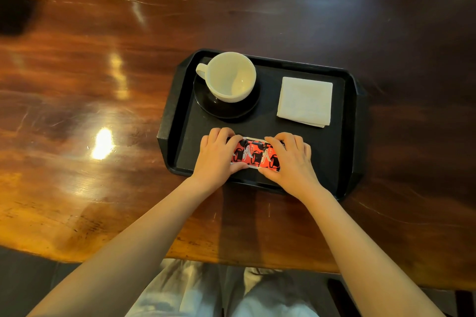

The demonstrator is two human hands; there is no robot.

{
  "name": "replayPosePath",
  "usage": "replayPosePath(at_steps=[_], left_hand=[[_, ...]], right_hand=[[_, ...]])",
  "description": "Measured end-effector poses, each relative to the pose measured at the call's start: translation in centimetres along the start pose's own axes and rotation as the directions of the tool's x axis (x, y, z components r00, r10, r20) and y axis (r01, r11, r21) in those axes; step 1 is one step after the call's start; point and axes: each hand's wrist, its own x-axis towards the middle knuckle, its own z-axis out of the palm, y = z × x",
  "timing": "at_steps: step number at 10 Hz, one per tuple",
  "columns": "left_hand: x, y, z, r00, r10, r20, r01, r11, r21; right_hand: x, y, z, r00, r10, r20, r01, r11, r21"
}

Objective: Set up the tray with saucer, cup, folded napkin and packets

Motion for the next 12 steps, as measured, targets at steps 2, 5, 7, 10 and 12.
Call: replayPosePath(at_steps=[2, 5, 7, 10, 12], left_hand=[[-0.2, -0.3, -0.1, 0.998, 0.038, 0.043, -0.039, 0.999, 0.016], [-0.5, -0.2, -0.1, 0.999, 0.016, 0.033, -0.016, 1.000, 0.004], [-0.6, -0.2, 0.0, 0.999, -0.001, 0.036, 0.001, 1.000, -0.003], [-0.6, -0.4, -0.1, 0.999, 0.024, 0.039, -0.025, 1.000, 0.011], [-0.9, -0.7, -0.7, 0.998, 0.023, 0.063, -0.023, 1.000, 0.000]], right_hand=[[0.2, 0.1, 0.1, 1.000, -0.012, 0.007, 0.011, 1.000, 0.010], [0.3, 0.3, 0.1, 1.000, -0.030, 0.011, 0.029, 0.999, 0.023], [0.4, 0.5, 0.1, 0.999, -0.028, 0.022, 0.027, 0.999, 0.033], [0.6, 0.4, -0.2, 0.998, -0.036, 0.058, 0.034, 0.999, 0.029], [0.5, 0.5, -0.9, 0.989, -0.014, 0.144, 0.004, 0.997, 0.074]])
